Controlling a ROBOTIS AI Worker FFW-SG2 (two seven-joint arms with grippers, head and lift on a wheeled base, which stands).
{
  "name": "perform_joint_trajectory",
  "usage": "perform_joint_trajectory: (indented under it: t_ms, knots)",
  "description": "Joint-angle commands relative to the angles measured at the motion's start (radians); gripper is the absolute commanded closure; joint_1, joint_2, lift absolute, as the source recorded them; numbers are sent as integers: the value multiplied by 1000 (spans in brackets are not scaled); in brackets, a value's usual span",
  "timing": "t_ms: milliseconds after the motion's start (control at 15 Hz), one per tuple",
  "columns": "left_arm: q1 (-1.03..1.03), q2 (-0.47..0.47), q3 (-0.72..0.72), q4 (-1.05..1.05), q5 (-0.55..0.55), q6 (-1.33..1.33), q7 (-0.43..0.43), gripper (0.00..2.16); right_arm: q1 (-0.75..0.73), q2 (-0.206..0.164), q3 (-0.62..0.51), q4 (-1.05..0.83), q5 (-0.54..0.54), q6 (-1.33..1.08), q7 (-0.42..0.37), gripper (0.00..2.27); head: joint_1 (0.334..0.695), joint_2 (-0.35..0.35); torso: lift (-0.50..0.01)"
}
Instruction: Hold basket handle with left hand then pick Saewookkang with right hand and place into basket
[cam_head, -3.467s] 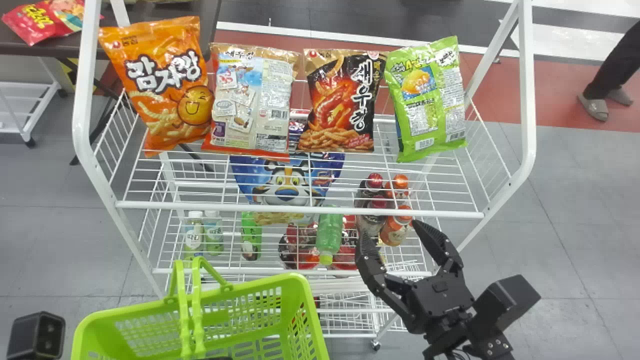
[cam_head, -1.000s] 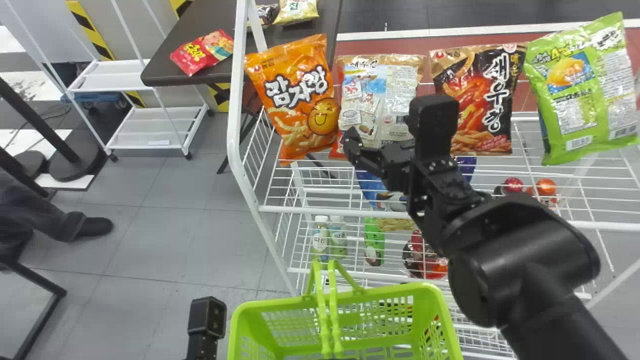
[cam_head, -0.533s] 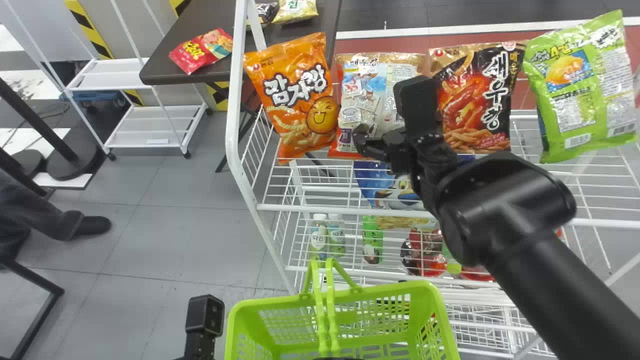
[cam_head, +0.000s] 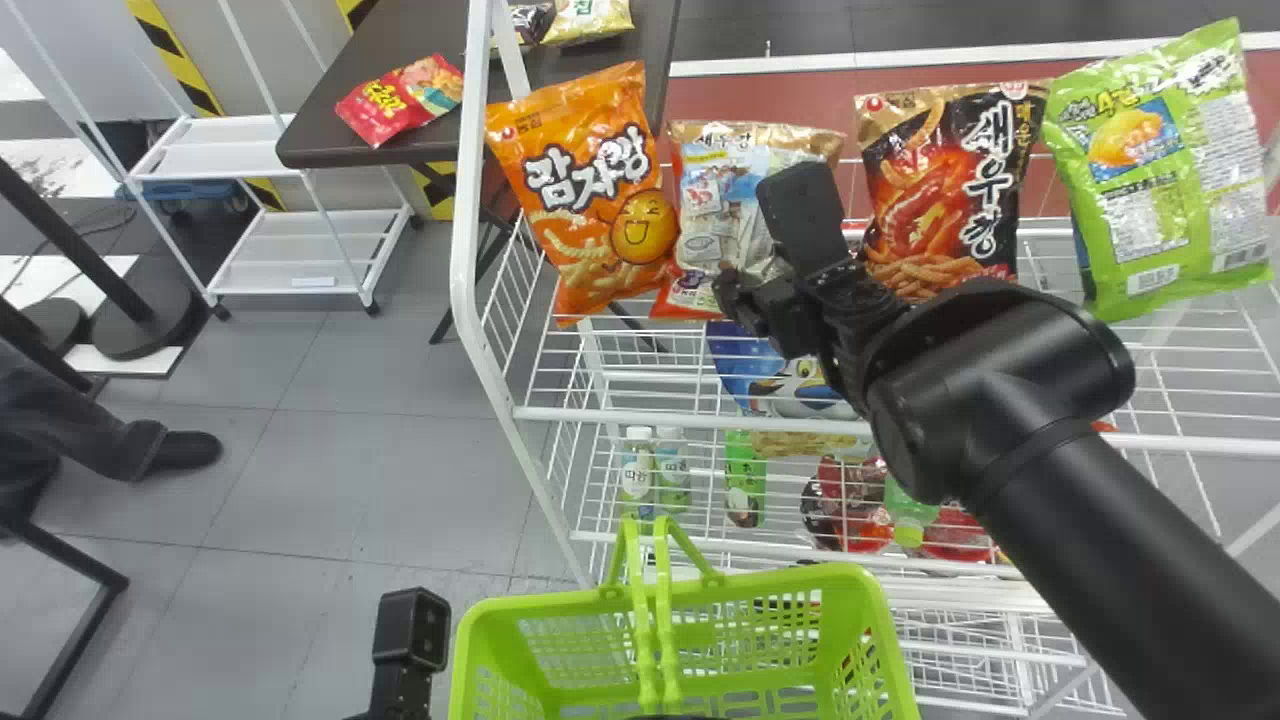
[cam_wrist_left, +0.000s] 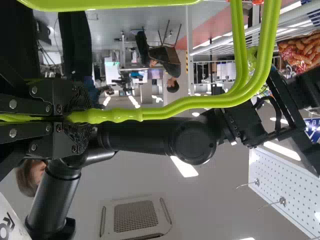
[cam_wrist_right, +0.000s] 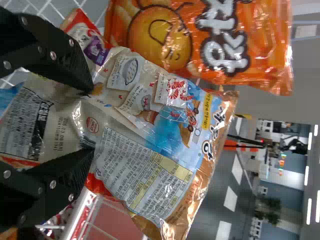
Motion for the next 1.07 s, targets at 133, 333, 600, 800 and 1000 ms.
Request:
perform_joint_trajectory:
  t_ms: [133,333,600,800,1000]
  knots:
    - [0,3,4,0,0,32,0,2152,59,1,-9,-79,53,0,-8,2236,695,159,-19]
    - [0,3,4,0,0,32,0,2152,116,1,-16,-165,113,-3,-11,2236,695,168,-19]
    - [0,3,7,3,0,32,0,2152,243,1,-42,-363,218,49,-15,2236,695,178,-19]
    - [-1,4,6,6,-1,32,2,2152,317,1,-51,-530,239,150,-14,2236,695,172,-19]
    - [-3,3,6,6,-1,32,2,2152,391,1,-49,-705,264,294,-14,2236,695,172,-19]
